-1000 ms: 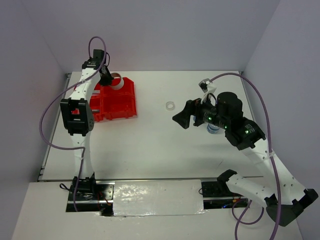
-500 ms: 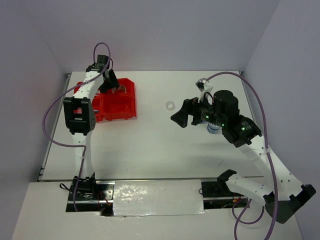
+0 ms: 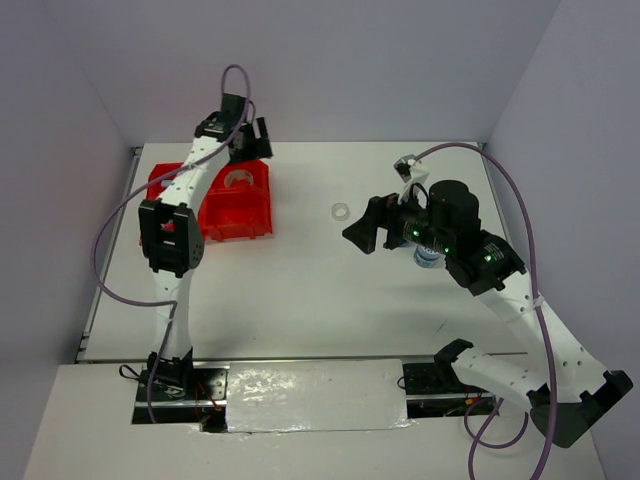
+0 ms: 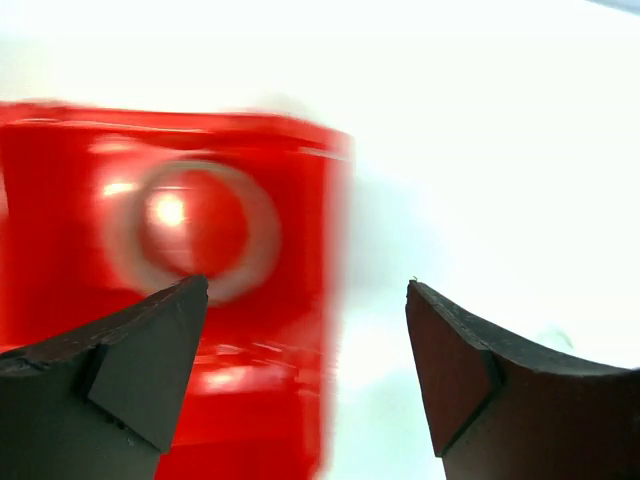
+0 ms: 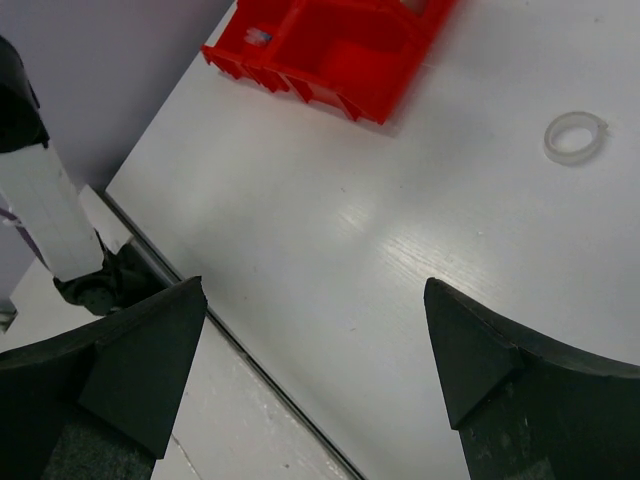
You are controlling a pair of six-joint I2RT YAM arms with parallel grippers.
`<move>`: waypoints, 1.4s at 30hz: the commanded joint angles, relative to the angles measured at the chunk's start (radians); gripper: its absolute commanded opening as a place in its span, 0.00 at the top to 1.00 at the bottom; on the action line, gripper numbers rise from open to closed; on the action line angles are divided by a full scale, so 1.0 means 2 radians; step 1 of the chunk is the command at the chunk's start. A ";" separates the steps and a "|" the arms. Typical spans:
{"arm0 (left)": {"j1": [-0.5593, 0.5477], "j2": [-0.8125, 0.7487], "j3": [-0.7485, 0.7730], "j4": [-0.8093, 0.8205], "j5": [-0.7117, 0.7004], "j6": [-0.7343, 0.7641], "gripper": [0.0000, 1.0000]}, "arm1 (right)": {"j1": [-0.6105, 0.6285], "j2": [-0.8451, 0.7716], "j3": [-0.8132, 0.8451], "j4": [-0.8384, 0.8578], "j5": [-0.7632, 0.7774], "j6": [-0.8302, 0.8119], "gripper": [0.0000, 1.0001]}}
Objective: Sort the stationery into containers
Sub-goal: Pick up the stationery from the center of the board.
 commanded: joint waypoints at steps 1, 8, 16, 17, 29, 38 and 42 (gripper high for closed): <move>-0.095 -0.043 0.005 0.044 0.010 0.049 0.08 | -0.002 -0.018 0.024 0.007 0.031 0.004 0.04; -0.180 0.000 -0.003 0.049 -0.016 0.028 0.10 | -0.002 -0.044 0.032 -0.021 0.058 0.002 0.03; -0.230 0.049 0.023 0.069 -0.025 0.032 0.19 | -0.003 -0.063 0.026 -0.037 0.055 -0.001 0.03; -0.232 0.062 0.030 0.068 -0.026 0.032 0.20 | -0.003 -0.063 0.025 -0.038 0.055 -0.001 0.03; -0.233 0.098 0.021 0.065 -0.057 0.042 0.32 | -0.003 -0.063 0.017 -0.037 0.045 -0.003 0.03; -0.233 0.105 -0.020 0.077 -0.068 0.045 0.38 | -0.003 -0.057 0.014 -0.032 0.045 -0.002 0.03; -0.233 0.121 -0.017 0.075 -0.052 0.044 0.39 | -0.003 -0.055 0.015 -0.030 0.044 -0.002 0.03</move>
